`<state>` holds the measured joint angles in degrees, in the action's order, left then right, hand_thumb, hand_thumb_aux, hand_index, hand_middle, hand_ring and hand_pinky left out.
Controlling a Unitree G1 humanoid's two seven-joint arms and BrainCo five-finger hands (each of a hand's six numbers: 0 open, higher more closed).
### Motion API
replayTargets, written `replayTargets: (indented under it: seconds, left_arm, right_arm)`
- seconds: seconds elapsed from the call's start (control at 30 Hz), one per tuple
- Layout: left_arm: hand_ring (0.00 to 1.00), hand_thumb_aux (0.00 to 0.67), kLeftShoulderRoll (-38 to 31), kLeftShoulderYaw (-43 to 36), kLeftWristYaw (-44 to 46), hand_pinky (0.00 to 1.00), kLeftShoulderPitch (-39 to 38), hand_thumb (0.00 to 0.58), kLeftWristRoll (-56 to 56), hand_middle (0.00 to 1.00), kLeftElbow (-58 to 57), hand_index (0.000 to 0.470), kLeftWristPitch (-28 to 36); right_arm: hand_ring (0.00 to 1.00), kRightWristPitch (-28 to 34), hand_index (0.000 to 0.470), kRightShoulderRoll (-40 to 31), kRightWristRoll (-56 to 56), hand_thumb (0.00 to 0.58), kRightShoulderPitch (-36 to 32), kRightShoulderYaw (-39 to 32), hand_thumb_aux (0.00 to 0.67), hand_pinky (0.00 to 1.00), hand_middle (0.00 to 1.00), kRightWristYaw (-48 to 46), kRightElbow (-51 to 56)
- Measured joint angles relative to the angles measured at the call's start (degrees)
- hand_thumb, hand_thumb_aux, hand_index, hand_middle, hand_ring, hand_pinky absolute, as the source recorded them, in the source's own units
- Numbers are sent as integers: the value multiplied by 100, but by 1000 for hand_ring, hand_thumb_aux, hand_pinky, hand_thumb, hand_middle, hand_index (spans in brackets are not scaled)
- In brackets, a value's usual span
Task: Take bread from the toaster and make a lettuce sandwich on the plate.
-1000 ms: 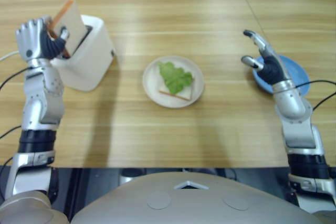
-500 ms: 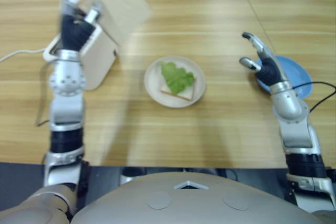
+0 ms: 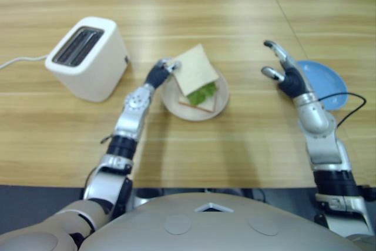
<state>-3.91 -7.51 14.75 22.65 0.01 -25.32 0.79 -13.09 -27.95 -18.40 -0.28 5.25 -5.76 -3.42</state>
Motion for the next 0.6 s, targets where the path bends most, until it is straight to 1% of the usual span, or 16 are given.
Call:
replayTargets:
  seconds: [0.13,0.33,0.5,0.6]
  left_arm:
    - [1000,670,-23,-91,36,1000,384,580,197,1000,-778,460,-190]
    - [1000,670,-87,-291,211,1000,635,580,499,1000,-1701,460,-364]
    - [1000,670,-103,-411,276,1000,753,580,720,1000,-2034,460,-383]
    - [1000,670,-182,-492,293,1000,807,580,836,1000,-2107,460,-393]
  right_arm:
    - [0,1,0,0,-54,0,3,-55,0,0,0,6,32]
    - [0,-11,0,-6,-290,0,4,-180,0,0,0,12,30]
    - [0,-133,0,-89,-807,0,-1,-576,0,0,0,15,24]
    - [0,-328,0,-244,-1333,0,-67,-985,0,0,0,15,24]
